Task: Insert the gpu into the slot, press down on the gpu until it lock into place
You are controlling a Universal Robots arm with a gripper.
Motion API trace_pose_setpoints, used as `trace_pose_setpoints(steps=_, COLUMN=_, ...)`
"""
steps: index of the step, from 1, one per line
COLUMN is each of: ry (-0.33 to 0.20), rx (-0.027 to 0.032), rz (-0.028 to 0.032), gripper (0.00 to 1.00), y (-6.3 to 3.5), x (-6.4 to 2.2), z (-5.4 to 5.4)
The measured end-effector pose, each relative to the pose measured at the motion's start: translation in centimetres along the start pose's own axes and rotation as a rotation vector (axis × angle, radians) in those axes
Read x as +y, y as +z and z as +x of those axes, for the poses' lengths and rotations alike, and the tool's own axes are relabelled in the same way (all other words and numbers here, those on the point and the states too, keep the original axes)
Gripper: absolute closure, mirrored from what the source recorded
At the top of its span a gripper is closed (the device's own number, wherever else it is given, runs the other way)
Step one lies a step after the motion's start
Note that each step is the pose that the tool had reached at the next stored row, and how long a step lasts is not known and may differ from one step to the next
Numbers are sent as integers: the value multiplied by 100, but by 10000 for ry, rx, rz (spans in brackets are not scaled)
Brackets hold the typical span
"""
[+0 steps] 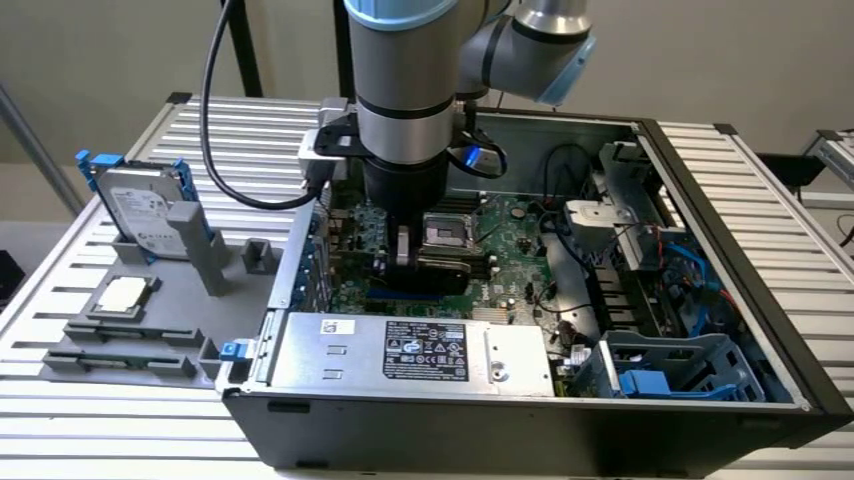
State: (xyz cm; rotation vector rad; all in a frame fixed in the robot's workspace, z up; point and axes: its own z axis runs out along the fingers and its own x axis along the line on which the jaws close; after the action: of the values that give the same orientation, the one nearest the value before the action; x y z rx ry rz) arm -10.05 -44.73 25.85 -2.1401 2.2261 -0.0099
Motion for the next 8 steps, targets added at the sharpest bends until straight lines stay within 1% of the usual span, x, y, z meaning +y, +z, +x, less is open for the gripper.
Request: trace_pose_setpoints(steps=8, ry=-77, rx=-4, rz=-2, gripper=73, y=9, x=12, z=1)
